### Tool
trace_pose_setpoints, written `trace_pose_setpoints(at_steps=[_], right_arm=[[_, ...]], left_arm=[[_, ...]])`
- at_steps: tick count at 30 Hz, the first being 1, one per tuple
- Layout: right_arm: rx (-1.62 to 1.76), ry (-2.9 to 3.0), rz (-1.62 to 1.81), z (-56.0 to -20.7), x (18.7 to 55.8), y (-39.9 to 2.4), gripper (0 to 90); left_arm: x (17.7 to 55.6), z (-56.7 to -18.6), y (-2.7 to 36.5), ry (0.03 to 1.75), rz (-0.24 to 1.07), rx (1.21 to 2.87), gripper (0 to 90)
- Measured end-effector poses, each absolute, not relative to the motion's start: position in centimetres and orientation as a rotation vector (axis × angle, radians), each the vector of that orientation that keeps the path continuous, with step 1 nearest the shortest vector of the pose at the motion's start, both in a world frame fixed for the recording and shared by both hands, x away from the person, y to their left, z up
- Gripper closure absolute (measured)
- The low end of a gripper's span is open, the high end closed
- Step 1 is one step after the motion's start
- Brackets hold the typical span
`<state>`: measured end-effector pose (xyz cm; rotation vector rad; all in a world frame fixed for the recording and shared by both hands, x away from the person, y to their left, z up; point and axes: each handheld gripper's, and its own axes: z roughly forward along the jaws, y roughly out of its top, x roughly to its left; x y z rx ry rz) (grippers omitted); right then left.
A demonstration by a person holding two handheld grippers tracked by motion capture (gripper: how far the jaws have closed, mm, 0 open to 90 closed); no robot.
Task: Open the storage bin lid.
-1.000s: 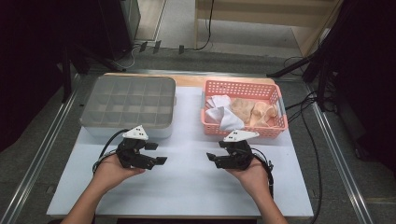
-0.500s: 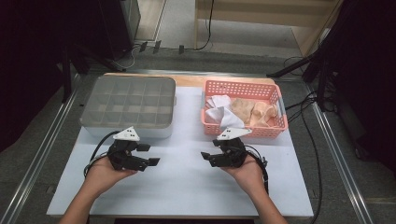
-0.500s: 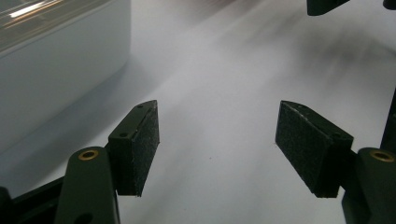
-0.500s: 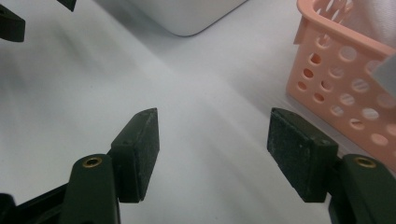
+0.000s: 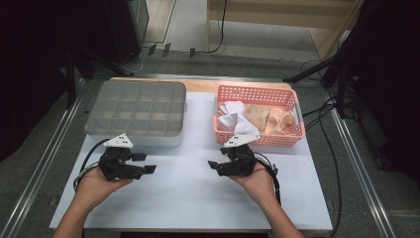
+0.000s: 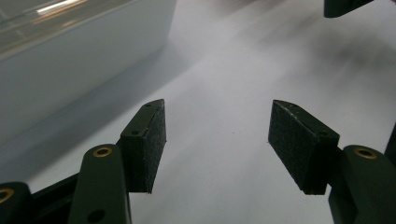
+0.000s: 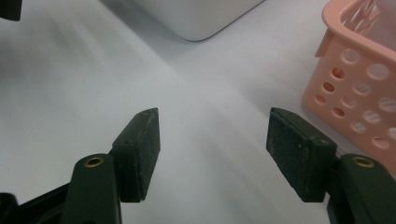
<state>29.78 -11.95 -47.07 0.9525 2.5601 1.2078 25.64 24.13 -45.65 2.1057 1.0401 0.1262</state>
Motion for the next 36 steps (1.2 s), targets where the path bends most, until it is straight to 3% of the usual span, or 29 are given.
trace_pose_setpoints(at_steps=[14,36], right_arm=[[0.899,2.468,1.251,-44.1,31.7,-9.5,41.0],[1.149,2.46,1.202,-42.2,37.1,-6.7,49.3]], left_arm=[[27.1,-43.1,28.1,1.146,0.209,2.073,39.8],[32.6,-40.5,33.2,1.292,0.314,2.044,40.4]])
